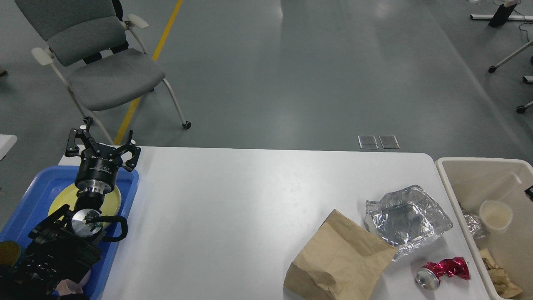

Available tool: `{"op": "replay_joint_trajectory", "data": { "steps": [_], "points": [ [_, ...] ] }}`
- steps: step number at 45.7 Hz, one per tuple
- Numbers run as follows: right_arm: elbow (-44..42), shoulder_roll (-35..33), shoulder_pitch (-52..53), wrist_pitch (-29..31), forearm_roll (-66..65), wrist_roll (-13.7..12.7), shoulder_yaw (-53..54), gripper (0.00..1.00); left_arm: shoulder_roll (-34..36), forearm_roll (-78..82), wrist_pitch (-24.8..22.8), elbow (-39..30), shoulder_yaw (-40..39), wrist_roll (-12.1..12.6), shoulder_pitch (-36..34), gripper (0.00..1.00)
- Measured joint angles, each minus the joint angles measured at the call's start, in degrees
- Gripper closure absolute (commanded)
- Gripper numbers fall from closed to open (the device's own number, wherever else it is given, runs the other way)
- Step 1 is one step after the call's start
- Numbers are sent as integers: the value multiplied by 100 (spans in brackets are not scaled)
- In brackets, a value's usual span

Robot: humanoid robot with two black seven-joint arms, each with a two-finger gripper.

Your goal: Tidy desktop

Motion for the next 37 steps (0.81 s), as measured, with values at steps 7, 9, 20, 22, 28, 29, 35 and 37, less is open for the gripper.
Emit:
{"op": "replay_joint_trajectory", "data": {
  "steps": [7,9,20,22,28,29,35,37],
  "points": [
    [17,58,45,17,0,0,5,1,0,0,0,0,0,0,0,4],
    [45,126,91,40,1,0,-13,1,0,0,0,0,0,0,0,4],
    [760,691,1374,139,-13,0,-1230,0,-1,0,0,-1,0,0,0,4],
    [1060,852,1787,179,-8,-2,-1667,0,-1,-1,0,0,0,0,0,4],
    [2104,1109,2957,739,-8,0,-2461,0,-1,-1,0,-1,0,0,0,4],
    [2284,1137,3156,919,-10,1,-2524,0,-1,0,0,-1,0,0,0,4],
    [2943,1280,3911,2006,-18,2,-2677,0,-1,0,0,-1,0,0,0,4],
    [3079,1303,4111,2403,-18,2,-2684,0,-1,0,0,-1,0,0,0,4]
  ]
}}
